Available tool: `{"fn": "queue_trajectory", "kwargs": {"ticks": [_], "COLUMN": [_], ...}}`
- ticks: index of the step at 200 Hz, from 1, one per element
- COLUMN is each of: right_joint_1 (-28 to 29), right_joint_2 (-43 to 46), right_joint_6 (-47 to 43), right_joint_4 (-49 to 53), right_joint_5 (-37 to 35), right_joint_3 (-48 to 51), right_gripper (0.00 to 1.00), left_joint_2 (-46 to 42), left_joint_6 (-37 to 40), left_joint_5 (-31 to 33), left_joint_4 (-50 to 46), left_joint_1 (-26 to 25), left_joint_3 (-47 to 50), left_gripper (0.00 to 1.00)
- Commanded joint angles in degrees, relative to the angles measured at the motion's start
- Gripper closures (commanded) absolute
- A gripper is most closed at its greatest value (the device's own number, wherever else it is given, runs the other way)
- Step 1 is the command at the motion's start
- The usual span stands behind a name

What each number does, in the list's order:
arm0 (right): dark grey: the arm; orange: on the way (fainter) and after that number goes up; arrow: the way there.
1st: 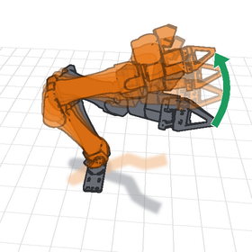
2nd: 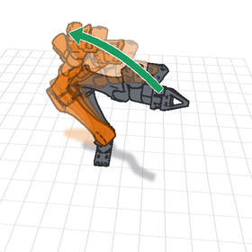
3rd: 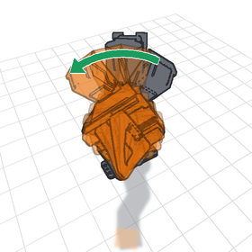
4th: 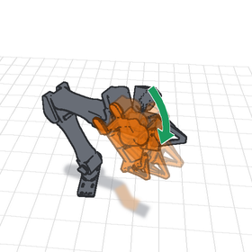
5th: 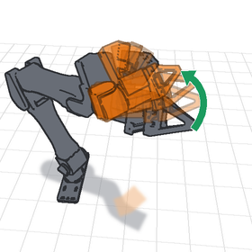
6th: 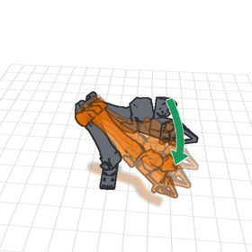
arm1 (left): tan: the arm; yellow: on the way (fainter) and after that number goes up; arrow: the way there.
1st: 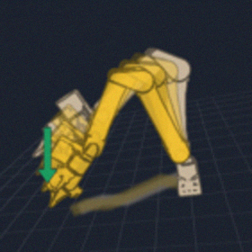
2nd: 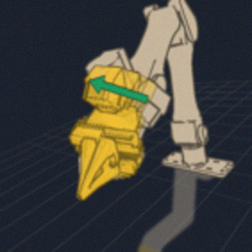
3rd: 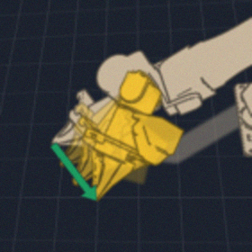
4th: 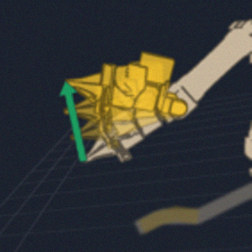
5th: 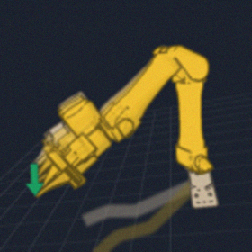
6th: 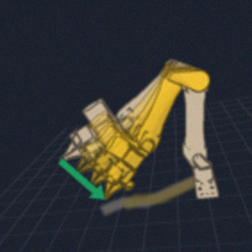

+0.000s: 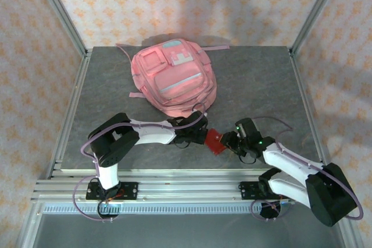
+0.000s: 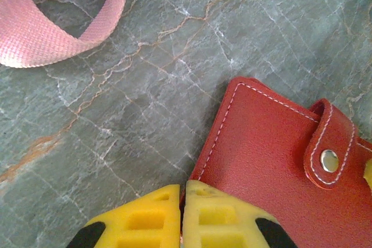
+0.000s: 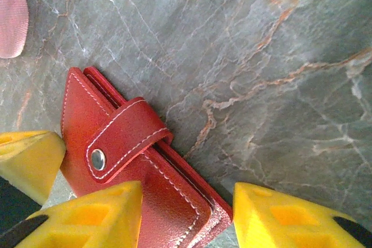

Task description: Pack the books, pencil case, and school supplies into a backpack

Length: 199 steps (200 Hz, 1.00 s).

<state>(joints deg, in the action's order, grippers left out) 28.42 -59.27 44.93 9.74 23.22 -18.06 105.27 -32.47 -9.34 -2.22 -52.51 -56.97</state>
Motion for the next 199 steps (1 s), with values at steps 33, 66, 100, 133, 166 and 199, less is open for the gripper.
{"fn": "queue_trajectory", "kwargs": {"ticks": [33, 66, 100, 133, 166, 199], "right_joint_1": [1.1, 1.1, 1.1, 1.1, 1.1, 1.0], "right_joint_2": [2.1, 5.2, 5.9, 5.8, 4.6, 8.9], "right_joint_6": [4.1, 6.0, 5.3, 5.8, 4.7, 0.9], "right_joint_4": [-22.5, -29.0, -28.7, -27.7, -24.1, -15.1], "right_joint_5": [9.7, 9.1, 7.9, 5.4, 3.1, -0.7], "right_joint_3": [5.4, 7.2, 7.4, 8.1, 6.7, 1.6], "right_gripper": [0.58, 0.64, 0.77, 0.88, 1.00, 1.00], "left_joint_2": [2.9, 2.5, 1.4, -0.2, -2.0, -8.6], "left_joint_6": [1.9, 2.1, 2.0, 1.8, 1.5, 3.2], "left_joint_5": [1.3, 1.3, 1.3, 1.9, 3.1, 9.3], "left_joint_4": [-3.8, -3.1, -1.7, -0.2, -0.3, -1.9], "left_joint_1": [-0.3, -0.3, -0.3, -0.3, -0.3, -0.2], "left_joint_3": [0.5, 0.9, 1.6, 2.3, 2.2, 2.4], "left_gripper": [0.94, 0.92, 0.89, 0.88, 0.81, 0.63]}}
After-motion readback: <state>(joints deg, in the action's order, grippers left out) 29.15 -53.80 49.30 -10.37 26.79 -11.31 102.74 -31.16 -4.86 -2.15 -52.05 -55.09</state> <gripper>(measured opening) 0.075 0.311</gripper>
